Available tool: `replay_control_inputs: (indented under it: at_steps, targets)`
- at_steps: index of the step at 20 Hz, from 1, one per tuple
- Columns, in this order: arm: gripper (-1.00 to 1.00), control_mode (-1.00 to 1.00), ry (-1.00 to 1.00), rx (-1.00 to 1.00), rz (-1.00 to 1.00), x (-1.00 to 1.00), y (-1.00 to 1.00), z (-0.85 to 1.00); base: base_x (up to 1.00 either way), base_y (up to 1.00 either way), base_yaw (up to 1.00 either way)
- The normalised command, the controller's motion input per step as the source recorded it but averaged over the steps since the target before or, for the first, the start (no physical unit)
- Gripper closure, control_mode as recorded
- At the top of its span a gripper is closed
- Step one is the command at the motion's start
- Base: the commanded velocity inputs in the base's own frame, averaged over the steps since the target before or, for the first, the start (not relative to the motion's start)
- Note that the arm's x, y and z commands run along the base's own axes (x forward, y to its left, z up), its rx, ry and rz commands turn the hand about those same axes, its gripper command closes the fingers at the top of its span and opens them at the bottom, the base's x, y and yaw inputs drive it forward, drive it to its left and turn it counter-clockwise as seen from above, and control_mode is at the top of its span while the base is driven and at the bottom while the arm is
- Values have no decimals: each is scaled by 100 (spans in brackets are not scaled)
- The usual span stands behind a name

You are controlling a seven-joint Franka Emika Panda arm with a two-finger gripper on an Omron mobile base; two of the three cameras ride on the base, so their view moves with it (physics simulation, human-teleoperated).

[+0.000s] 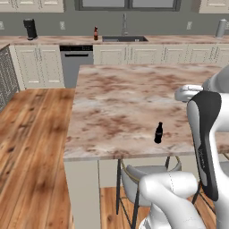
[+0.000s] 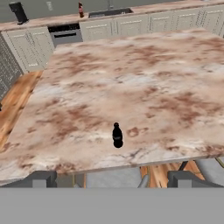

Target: Place the large bottle from the dining counter next to the other large bottle outside the sink, and place the small bottle from the dining counter next to the other small bottle inside the sink.

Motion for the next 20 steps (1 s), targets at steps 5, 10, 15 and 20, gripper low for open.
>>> replay_control_inputs:
  at_steps: [5,10,15,20]
  targets:
    - [-100,-100,8,0,1,3,-30,0,0,0,0]
    - [-100,-100,5,0,0,1,-22,-2,0,0,0]
    - [-100,-100,5,0,0,3,-5,-8,0,0,0]
    - [-100,-100,3,0,0,8,-1,-8,0,0,0]
